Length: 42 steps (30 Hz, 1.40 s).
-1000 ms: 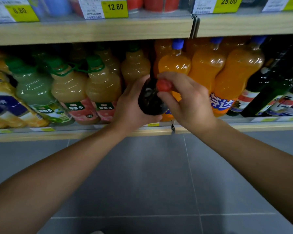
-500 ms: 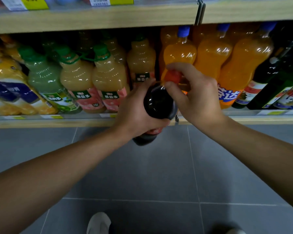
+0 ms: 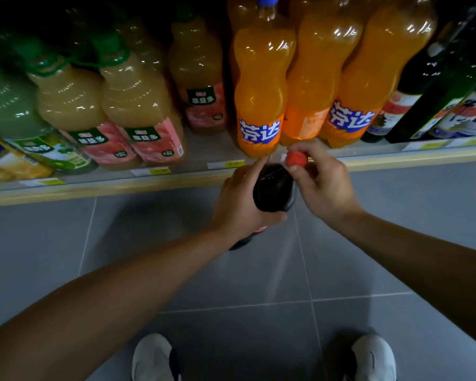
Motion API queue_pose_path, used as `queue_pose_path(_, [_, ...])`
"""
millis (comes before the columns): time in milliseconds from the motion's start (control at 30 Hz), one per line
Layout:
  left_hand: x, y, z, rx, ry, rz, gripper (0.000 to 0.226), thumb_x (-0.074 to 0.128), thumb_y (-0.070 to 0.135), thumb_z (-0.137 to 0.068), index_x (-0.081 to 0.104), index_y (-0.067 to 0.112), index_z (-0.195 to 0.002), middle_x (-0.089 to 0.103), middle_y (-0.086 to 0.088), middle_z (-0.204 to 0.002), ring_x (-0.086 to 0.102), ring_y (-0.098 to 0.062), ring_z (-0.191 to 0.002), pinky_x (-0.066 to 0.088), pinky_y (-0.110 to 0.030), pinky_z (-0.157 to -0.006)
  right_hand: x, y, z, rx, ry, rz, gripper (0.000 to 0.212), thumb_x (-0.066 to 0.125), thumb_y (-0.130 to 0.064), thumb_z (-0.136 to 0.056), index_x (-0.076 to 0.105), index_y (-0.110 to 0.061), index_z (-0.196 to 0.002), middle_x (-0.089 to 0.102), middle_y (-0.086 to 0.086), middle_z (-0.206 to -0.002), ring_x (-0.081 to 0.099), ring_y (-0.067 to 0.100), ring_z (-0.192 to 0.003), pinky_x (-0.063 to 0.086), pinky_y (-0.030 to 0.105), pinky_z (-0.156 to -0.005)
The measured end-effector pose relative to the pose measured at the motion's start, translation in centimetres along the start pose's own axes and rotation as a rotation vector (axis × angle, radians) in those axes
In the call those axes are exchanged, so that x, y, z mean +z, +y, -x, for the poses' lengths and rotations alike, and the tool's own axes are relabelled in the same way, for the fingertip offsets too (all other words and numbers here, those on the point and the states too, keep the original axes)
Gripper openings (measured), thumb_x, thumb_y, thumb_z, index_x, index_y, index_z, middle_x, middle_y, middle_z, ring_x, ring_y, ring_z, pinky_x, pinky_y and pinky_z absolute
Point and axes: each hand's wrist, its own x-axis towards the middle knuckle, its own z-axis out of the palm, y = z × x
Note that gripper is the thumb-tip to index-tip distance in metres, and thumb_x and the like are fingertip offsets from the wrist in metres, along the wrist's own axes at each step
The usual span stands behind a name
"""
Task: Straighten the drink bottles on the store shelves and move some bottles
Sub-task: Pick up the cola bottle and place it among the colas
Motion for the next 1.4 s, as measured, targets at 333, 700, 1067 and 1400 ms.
queue_pose_path(333, [5.7,-2.2,-1.7,0.069,-0.222,-0.054,0.126,0.089,0.049,-0.057,0.011,0.033,-0.155,0.029,0.0,-0.158,0.035,-0.021,-0.142,0.043,-0.049,-0.109,-3.7,6.4,2.2,0.479,0.111,-0.246,0.032,0.051,-0.003,-0.096,0.061,-0.034,-0.097,0.061,-0.009,-0.098,0.061,0.017,-0.092,0.054,0.051,-0.094])
queue_pose_path(700, [9.0,-2.8,-2.6,0.084,-0.228,-0.132,0.121,0.089,0.044,-0.059,0.016,0.034,-0.155,0.046,-0.001,-0.143,0.046,-0.024,-0.13,0.048,-0.044,-0.1,1.5,6.6,4.5,0.813,0.334,-0.46,0.061,0.071,-0.018,-0.09,0.038,-0.021,-0.142,0.054,-0.011,-0.117,0.059,-0.008,-0.089,0.05,0.007,-0.069])
queue_pose_path(1067, [6.5,-7.6,-2.1,-0.159,-0.498,-0.049,0.138,0.095,0.044,-0.053,0.003,0.036,-0.156,0.037,0.002,-0.154,0.039,-0.019,-0.138,0.039,-0.04,-0.104,4.0,7.4,5.0,0.844,0.34,-0.394,0.074,0.084,-0.027,-0.075,0.044,-0.019,-0.137,0.062,-0.004,-0.121,0.063,0.01,-0.108,0.058,0.027,-0.086])
queue_pose_path(1400, [6.3,-5.7,0.1,-0.168,-0.404,0.025,0.116,0.094,0.037,-0.059,0.024,0.034,-0.152,0.049,0.007,-0.142,0.041,-0.002,-0.122,0.042,-0.028,-0.099,5.3,5.8,3.9,0.889,0.448,-0.376,0.087,0.088,-0.034,-0.063,0.038,-0.027,-0.135,0.061,-0.006,-0.121,0.063,0.011,-0.108,0.059,0.037,-0.089])
